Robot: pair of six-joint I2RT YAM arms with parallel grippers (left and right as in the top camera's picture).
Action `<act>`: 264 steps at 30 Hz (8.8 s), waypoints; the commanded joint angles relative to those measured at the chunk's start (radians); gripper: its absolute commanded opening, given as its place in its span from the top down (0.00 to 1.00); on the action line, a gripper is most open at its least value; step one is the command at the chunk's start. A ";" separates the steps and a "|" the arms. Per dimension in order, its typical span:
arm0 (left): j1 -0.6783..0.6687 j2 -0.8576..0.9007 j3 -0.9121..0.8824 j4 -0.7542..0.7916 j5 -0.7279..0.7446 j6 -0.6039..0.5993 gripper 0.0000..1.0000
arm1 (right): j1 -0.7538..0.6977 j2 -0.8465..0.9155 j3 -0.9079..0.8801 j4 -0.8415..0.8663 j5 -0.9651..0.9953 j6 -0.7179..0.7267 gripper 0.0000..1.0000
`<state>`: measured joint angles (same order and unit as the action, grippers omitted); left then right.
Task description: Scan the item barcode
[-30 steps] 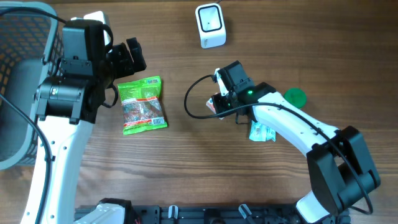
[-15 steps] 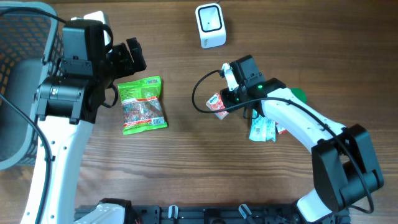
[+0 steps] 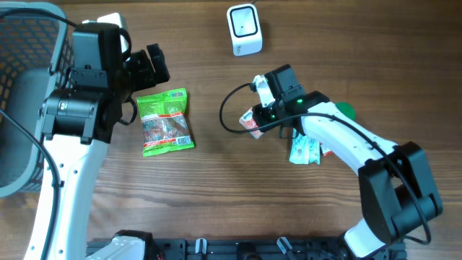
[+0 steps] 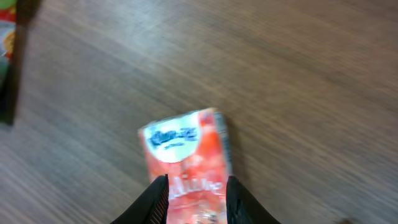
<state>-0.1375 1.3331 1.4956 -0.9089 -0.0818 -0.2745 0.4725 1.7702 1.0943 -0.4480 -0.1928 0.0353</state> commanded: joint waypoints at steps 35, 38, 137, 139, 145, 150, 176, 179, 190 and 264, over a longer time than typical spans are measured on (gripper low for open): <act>-0.002 -0.002 0.005 0.002 -0.009 0.013 0.00 | 0.241 0.028 -0.083 0.131 0.396 0.125 0.96; -0.002 -0.002 0.005 0.002 -0.009 0.013 0.00 | 0.206 -0.087 -0.072 0.134 0.140 0.157 0.96; -0.002 -0.002 0.005 0.002 -0.009 0.013 0.00 | -0.149 0.010 -0.291 0.436 -0.380 0.378 0.77; -0.002 -0.002 0.005 0.002 -0.009 0.013 0.00 | -0.149 0.010 -0.291 0.436 -0.380 0.374 0.78; -0.002 -0.002 0.005 0.002 -0.009 0.013 0.00 | -0.148 0.010 -0.291 0.435 -0.376 0.375 0.78; -0.002 -0.002 0.005 0.002 -0.009 0.013 0.00 | -0.113 0.010 -0.291 0.436 -0.331 0.375 0.82; -0.002 -0.002 0.005 0.002 -0.009 0.013 0.00 | -0.526 -0.039 -0.289 0.500 -1.431 0.344 0.96; -0.002 -0.002 0.005 0.002 -0.009 0.013 0.00 | -0.526 -0.080 -0.289 0.500 -1.431 0.387 0.96; -0.002 -0.002 0.005 0.002 -0.009 0.013 0.00 | -0.612 -0.615 -0.289 0.567 -1.431 0.624 0.96; -0.002 -0.002 0.005 0.002 -0.009 0.013 0.00 | -0.064 0.612 1.153 -0.244 0.361 0.095 0.96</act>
<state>-0.1375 1.3331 1.4956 -0.9089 -0.0818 -0.2745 0.4110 2.3566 2.2299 -0.7246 0.1036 0.1471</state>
